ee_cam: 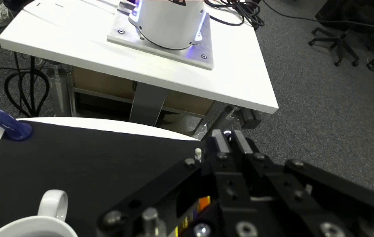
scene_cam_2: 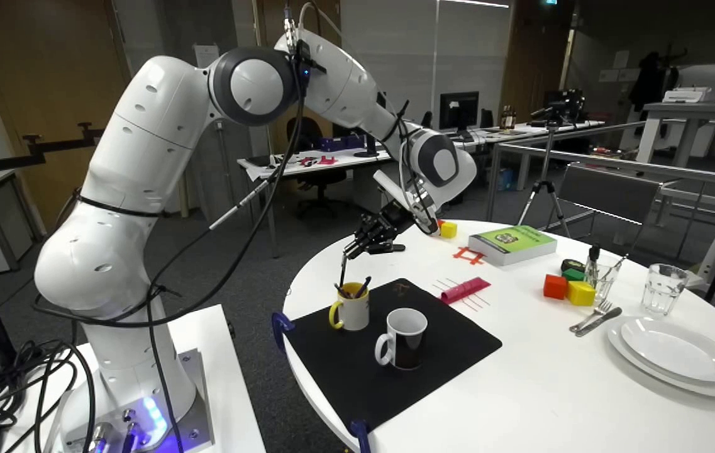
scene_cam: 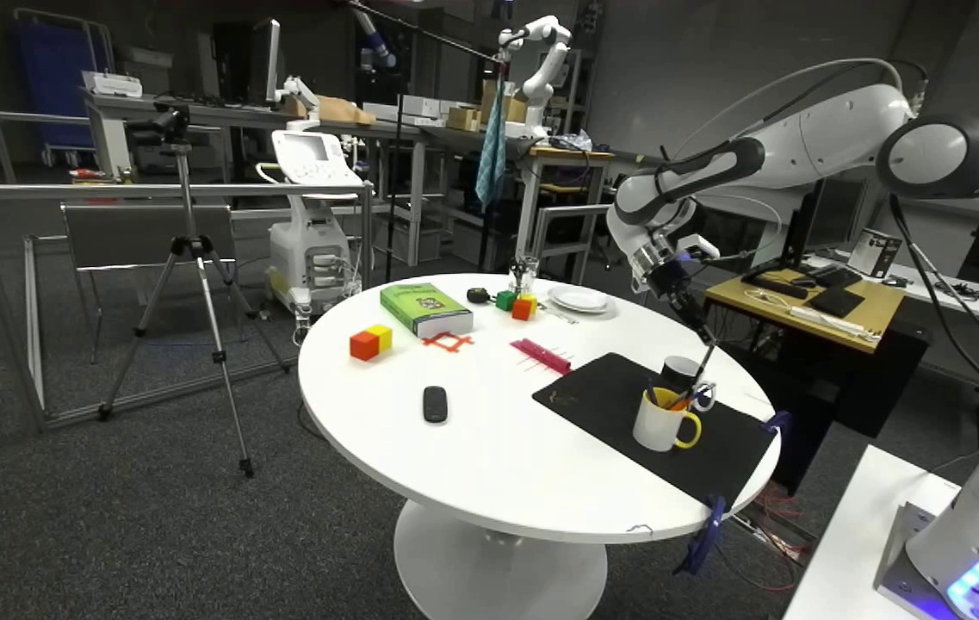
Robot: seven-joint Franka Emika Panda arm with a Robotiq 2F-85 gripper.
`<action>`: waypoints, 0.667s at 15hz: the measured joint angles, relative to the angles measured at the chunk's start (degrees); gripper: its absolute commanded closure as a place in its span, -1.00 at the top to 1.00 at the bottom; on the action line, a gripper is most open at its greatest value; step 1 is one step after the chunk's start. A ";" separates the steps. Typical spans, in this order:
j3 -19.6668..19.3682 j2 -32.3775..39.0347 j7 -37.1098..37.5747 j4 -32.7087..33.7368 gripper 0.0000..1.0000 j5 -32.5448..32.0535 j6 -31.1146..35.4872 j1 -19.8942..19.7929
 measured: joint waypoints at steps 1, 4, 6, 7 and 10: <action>0.00 0.23 0.26 0.01 -0.96 -0.15 0.00 0.02; 0.01 1.36 0.49 0.41 -0.96 -0.18 0.00 0.08; 0.06 2.45 0.56 0.92 -0.96 -0.19 0.00 0.17; 0.07 3.05 0.56 1.21 -0.96 -0.18 0.00 0.25; 0.09 4.60 0.81 2.05 -0.96 -0.19 0.00 0.69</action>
